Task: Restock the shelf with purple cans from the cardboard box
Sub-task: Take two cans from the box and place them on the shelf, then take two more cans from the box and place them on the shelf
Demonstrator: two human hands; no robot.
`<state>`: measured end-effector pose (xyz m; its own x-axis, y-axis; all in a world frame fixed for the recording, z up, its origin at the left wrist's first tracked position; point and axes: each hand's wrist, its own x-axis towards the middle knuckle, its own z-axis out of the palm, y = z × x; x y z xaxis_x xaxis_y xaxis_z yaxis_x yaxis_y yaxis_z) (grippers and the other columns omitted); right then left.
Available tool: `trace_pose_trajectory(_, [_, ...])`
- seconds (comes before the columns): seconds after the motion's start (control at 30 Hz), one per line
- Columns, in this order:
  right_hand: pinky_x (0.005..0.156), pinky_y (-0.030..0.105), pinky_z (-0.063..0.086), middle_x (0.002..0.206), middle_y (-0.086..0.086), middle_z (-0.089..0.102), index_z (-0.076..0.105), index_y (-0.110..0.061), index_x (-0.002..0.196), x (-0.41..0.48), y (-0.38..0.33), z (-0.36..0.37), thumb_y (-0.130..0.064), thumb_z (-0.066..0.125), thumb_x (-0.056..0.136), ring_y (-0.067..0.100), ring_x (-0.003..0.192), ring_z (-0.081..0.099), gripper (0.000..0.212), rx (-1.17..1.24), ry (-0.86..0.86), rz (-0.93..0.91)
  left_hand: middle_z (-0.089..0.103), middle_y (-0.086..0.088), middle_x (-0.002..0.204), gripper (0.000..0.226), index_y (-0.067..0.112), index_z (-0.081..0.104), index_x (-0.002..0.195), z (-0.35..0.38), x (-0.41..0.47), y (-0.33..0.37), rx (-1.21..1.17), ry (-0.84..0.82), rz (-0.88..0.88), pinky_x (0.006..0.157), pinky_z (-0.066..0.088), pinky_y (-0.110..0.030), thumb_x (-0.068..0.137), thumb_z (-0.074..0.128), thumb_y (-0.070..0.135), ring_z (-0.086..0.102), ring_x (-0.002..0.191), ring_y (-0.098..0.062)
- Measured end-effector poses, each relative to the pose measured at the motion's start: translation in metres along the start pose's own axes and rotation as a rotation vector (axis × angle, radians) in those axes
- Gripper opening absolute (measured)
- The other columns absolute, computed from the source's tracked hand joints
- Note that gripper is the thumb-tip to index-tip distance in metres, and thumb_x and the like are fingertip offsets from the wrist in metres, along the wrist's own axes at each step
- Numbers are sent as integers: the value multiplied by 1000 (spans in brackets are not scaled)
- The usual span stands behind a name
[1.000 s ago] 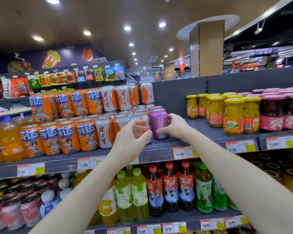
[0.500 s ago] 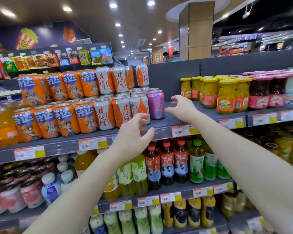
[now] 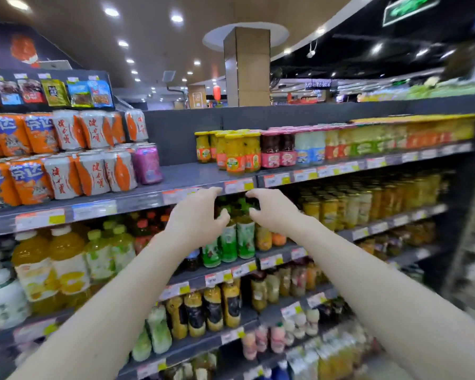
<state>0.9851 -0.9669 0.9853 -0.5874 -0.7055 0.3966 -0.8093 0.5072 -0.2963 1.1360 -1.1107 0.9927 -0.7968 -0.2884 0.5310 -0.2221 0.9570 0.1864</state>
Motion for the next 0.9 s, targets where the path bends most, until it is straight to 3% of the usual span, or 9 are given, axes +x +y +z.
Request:
trace_pose_trajectory(0.1, [67,36,57,125,-2,64,46,-24,149,-66,61,-25,-23,59,97,14,86,67,54,-44,-63,80,60,-6,142,60,24,44,154,37,-14,64,-50,-76,-6,80,50,-37,98,55,44,64,117,-27])
trace_pose_trajectory(0.27, [45,25,42,129,2,64,41,-23,153,-157,153,-56,-31,56,99,7,62,61,56,-99,-125,242,67,-5,124,59,23,45,151,97,-38,155,-92,-213,-2,64,51,-33,99,52,49,68,102,-27])
trace_pose_trajectory(0.37, [40,25,44,135,5,62,40,-25,153,-194,202,-67,-32,58,98,7,57,59,58,-125,-146,328,68,-4,121,60,22,45,152,128,-44,197,-90,-284,6,71,57,-36,99,52,50,67,104,-26])
trace_pose_trajectory(0.5, [58,33,60,132,3,64,39,-23,154,-234,252,-71,-32,57,97,17,68,69,60,-94,-151,457,63,-4,137,61,21,43,153,171,-43,243,-120,-366,61,67,51,-33,100,50,49,66,110,-23])
trace_pose_trajectory(0.63, [53,33,55,125,5,65,45,-17,150,-250,301,-55,-31,56,98,15,69,67,55,-108,-208,538,65,0,105,58,19,45,149,229,-33,276,-172,-472,105,54,43,-31,100,49,50,64,84,-20])
trace_pose_trajectory(0.7, [53,32,54,129,8,64,45,-18,151,-249,328,-43,-31,57,98,17,72,69,56,-81,-223,559,64,-3,117,61,18,43,151,263,-23,285,-180,-538,115,65,53,-36,101,48,52,65,97,-24])
trace_pose_trajectory(0.77, [69,39,60,137,9,60,45,-17,151,-243,355,-29,-30,58,96,21,88,71,58,-83,-223,591,62,-5,127,61,18,41,152,300,-12,292,-186,-590,125,71,56,-37,102,48,52,64,106,-24])
trace_pose_trajectory(0.83, [81,43,59,127,7,64,52,-13,144,-233,384,-7,-30,58,94,24,101,67,53,-82,-239,620,63,-5,125,58,17,42,151,342,0,294,-207,-627,116,70,59,-39,102,48,49,66,98,-23])
trace_pose_trajectory(0.9, [76,41,57,109,7,67,63,-11,121,-221,413,20,-28,56,93,29,101,65,34,-68,-266,656,62,-5,128,58,18,40,152,389,13,291,-210,-651,94,71,60,-41,103,47,48,66,98,-23])
